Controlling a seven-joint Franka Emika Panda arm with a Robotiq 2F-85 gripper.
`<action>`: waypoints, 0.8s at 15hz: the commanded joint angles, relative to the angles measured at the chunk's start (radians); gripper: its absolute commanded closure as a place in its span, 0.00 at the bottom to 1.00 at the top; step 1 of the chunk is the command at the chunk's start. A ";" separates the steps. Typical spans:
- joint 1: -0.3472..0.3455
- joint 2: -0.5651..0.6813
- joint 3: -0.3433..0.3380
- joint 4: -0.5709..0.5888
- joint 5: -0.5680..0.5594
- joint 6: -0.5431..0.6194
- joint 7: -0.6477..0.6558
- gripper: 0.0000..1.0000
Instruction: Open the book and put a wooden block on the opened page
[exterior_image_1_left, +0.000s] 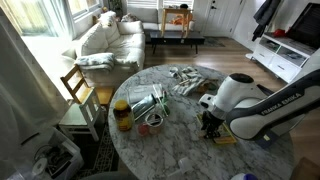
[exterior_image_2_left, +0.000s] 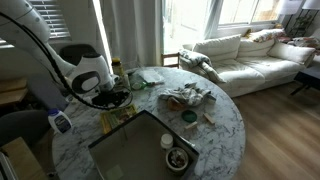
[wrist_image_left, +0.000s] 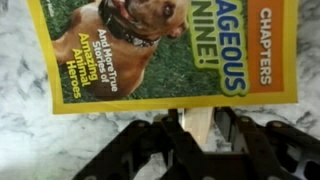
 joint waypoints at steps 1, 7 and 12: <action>-0.006 -0.010 0.005 0.018 -0.020 -0.040 -0.014 0.25; -0.009 -0.083 0.049 0.044 0.032 -0.123 -0.081 0.00; 0.069 -0.158 -0.051 0.089 -0.015 -0.217 0.215 0.00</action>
